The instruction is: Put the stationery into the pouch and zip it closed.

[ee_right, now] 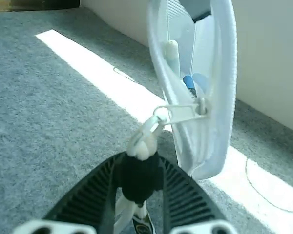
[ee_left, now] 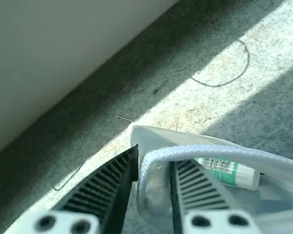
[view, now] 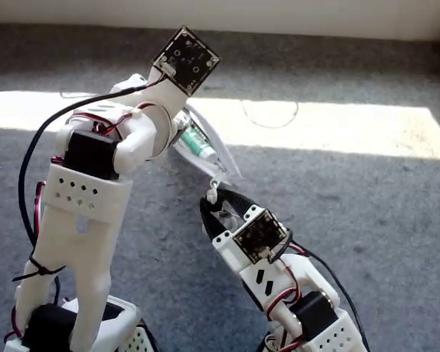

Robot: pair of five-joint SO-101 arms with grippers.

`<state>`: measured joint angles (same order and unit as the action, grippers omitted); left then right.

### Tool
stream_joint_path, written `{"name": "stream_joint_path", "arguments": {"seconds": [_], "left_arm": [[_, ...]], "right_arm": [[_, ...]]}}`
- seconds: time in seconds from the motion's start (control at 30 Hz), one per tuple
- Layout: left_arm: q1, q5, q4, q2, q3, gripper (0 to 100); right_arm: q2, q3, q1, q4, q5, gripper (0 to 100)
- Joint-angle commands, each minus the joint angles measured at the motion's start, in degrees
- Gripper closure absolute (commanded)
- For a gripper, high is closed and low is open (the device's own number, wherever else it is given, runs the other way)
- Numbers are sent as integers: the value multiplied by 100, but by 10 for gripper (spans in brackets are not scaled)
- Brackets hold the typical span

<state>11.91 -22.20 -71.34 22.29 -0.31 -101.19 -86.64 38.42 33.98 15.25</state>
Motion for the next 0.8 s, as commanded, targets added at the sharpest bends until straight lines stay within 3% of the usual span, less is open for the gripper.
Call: {"name": "stream_joint_path", "arguments": {"seconds": [0.0,0.43,0.53,0.63,0.77], "left_arm": [[57,-659,18,57,-391,905],[840,-2075,123,40,-840,944],[1059,-2101,114,31,-796,933],[1253,-2066,149,40,-567,846],[1473,-1662,308,40,-409,807]], "right_arm": [[-75,75,-22,-13,62,994],[-75,40,-22,-13,62,994],[-75,40,-22,-13,62,994],[-75,40,-22,-4,70,994],[-75,22,-22,13,475,994]]}}
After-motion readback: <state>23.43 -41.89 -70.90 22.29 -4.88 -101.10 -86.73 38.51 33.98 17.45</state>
